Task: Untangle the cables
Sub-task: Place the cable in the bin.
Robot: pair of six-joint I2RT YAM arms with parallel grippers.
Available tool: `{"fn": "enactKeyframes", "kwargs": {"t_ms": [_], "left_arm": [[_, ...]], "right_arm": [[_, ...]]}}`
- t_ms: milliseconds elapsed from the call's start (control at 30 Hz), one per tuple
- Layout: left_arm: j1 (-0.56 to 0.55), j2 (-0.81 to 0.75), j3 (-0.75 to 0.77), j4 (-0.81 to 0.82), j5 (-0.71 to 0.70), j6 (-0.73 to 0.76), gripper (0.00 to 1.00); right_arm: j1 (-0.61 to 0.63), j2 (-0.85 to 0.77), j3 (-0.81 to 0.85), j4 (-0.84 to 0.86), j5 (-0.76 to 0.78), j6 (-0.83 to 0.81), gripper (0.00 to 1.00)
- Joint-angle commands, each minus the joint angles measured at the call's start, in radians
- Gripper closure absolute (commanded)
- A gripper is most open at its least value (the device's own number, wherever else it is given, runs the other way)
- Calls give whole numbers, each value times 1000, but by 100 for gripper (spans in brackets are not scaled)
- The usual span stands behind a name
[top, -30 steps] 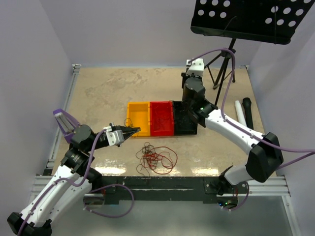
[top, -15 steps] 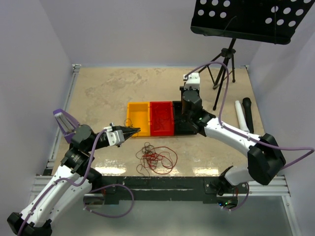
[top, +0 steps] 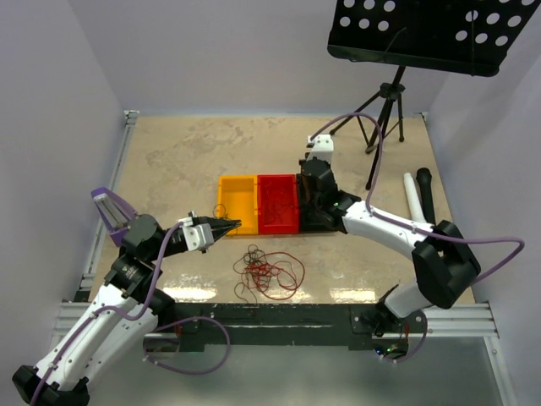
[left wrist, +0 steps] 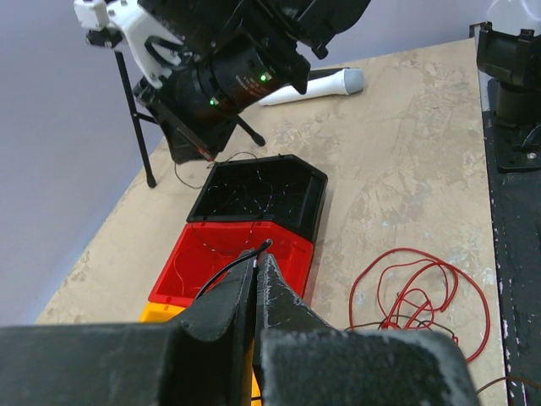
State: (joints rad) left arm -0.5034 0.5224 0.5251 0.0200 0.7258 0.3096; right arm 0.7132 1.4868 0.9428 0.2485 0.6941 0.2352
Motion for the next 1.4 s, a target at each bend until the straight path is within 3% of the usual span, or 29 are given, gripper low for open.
{"fn": "enactKeyframes", "kwargs": {"t_ms": [0,400,1000,1367], "left_arm": [[9,-5,7,20,9,8,100],[9,-13,-5,23,7,6,100],[9,-13,-10,31,11,2,100],[9,-15,-2,18,6,6,100]], "right_arm": [[-4,46,82,-104,-59,121,100],[-43,101,68,-178,-128,245,100],[-86,214,74,-308,-105,331,100],[-101,262,40,-255,-165,360,100]]}}
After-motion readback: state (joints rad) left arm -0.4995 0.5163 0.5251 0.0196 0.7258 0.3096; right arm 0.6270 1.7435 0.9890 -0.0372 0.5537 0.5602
